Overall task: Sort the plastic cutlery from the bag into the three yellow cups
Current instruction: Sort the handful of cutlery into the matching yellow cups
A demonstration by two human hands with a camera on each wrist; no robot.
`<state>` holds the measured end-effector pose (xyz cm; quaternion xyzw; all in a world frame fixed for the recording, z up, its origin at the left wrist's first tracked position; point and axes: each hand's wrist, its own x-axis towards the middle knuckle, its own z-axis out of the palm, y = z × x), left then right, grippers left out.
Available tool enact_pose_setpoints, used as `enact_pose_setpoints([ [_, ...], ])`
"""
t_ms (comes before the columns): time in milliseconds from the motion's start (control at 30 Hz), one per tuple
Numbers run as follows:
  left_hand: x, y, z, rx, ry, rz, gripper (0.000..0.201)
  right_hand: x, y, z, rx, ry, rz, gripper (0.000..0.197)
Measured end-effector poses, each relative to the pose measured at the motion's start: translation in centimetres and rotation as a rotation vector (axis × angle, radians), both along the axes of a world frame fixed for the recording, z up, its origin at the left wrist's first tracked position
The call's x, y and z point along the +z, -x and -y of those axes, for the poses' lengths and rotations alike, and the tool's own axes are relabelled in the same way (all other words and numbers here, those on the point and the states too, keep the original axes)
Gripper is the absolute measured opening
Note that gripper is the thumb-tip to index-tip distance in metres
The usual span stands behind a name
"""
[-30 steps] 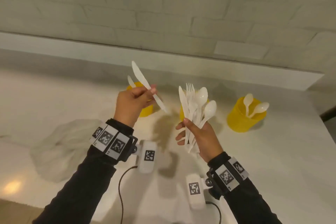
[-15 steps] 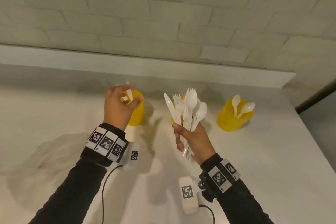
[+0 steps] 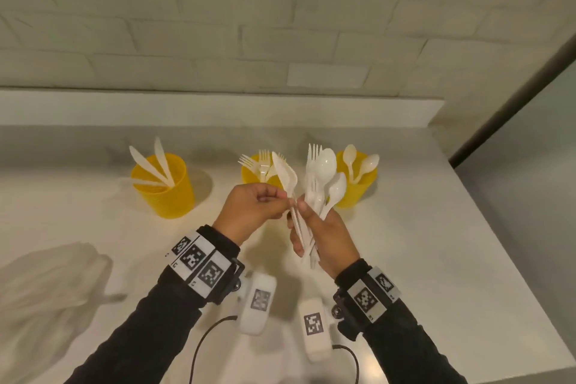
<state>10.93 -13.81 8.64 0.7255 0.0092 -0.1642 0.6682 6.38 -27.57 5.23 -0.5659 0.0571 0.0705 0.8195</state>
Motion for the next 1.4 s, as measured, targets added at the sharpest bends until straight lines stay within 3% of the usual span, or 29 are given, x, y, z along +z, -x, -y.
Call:
enact_pose_setpoints([
  [133, 0.6, -0.6, 0.9, 0.037, 0.137, -0.021, 0.014, 0.2, -0.3, 1.9, -0.064, -0.004, -0.013, 0.008],
  [233, 1.5, -2.3, -0.2, 0.217, 0.215, 0.085, 0.015, 0.0, -0.7, 3.1, -0.109, 0.036, -0.013, 0.004],
  [333, 2.5, -4.4, -1.7, 0.436, 0.178, 0.261, 0.018, 0.0, -1.0, 4.0, -0.121, 0.064, -0.004, 0.004],
  [400, 2.3, -5.4, -1.8, 0.487, 0.104, 0.314, 0.017, 0.2, -1.2, 4.2, -0.107, 0.072, 0.007, 0.006],
  [467, 1.1, -6.0, -1.3, 0.452, 0.004, 0.267, 0.012, 0.3, -1.3, 4.1, -0.092, 0.063, 0.011, 0.007],
  [600, -1.6, -5.1, -1.3, 0.411, -0.276, 0.182, 0.026, 0.7, -1.5, 3.2, -0.056, 0.032, 0.008, 0.010],
  [667, -1.4, -3.4, -1.3, 0.418, -0.219, 0.201, 0.018, 0.8, -1.7, 2.3, -0.028, 0.014, 0.012, 0.010],
  [833, -0.8, 0.3, -2.0, 0.226, -0.023, 0.061, 0.007, 0.4, -2.0, -1.8, 0.129, 0.016, 0.003, 0.020],
  [1000, 0.2, 0.3, -6.9, 0.381, 0.121, 0.036, 0.010, 0.1, -2.1, -5.8, 0.188, -0.014, -0.062, 0.019],
  [1200, 3.4, -3.8, -16.2, 0.737, 0.122, 0.306, 0.004, -0.3, -2.5, -7.4, 0.143, 0.080, -0.095, 0.025],
  [1267, 3.0, -5.3, -17.5, 0.752, 0.067, 0.325, 0.020, 0.0, -2.5, -7.6, 0.143, 0.069, -0.111, 0.027],
  [1400, 0.2, -6.9, -17.7, 0.578, -0.236, 0.170, 0.037, 0.3, -2.0, -7.7, 0.118, 0.082, -0.120, 0.023],
])
